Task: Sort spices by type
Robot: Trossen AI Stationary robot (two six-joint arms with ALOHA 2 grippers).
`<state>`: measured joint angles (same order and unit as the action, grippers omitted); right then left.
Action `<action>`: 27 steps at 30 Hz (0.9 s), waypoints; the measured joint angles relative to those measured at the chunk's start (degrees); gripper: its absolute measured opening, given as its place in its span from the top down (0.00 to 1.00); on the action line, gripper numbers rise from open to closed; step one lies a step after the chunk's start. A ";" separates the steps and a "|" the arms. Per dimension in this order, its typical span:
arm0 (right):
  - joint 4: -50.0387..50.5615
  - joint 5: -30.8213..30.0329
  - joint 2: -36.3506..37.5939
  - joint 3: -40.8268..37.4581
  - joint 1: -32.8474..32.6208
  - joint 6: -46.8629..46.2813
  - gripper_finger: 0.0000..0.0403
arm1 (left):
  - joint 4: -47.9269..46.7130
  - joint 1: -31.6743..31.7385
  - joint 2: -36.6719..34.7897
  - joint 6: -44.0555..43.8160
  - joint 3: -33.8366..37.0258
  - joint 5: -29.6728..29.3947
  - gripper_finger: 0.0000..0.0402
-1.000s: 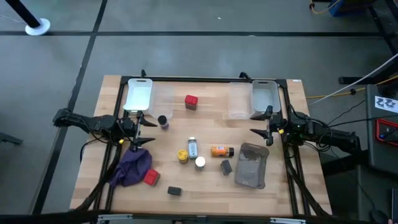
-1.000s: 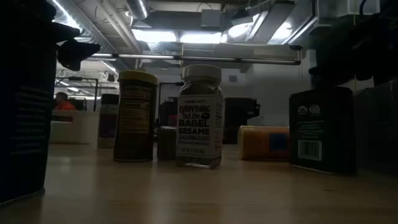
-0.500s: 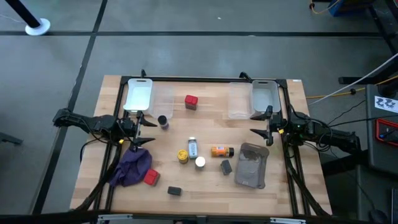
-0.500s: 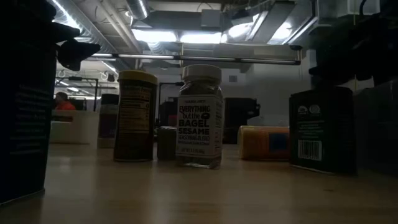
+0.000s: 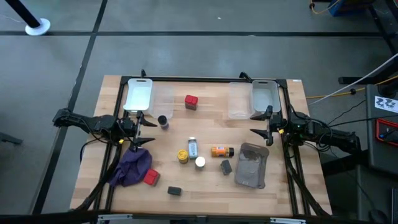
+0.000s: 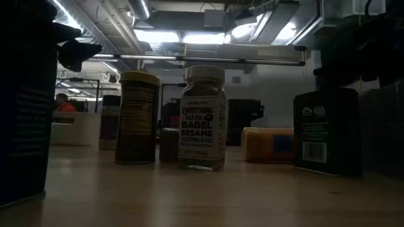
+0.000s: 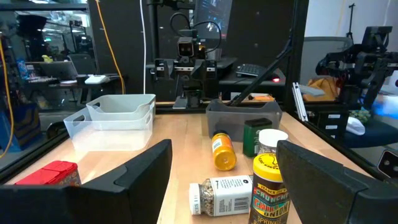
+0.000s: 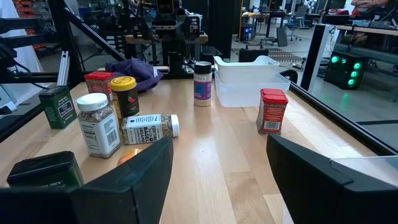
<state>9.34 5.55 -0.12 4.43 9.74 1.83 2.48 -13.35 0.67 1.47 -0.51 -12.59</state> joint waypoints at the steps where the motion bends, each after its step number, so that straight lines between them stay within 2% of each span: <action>1: 0.02 -0.01 0.00 0.00 0.02 0.00 0.36 | -0.01 0.00 0.00 0.00 0.00 0.00 0.31; 20: 0.02 -0.01 0.00 0.00 0.02 0.00 0.36 | 0.00 0.00 0.00 -0.03 0.00 -0.01 0.31; 27: 0.02 -0.01 -0.01 0.00 0.01 0.00 0.36 | 4.79 0.01 -0.03 -6.65 0.00 -0.05 0.31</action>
<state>9.37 5.54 -0.13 4.43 9.74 1.83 7.27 -13.34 0.64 -5.18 -0.51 -12.63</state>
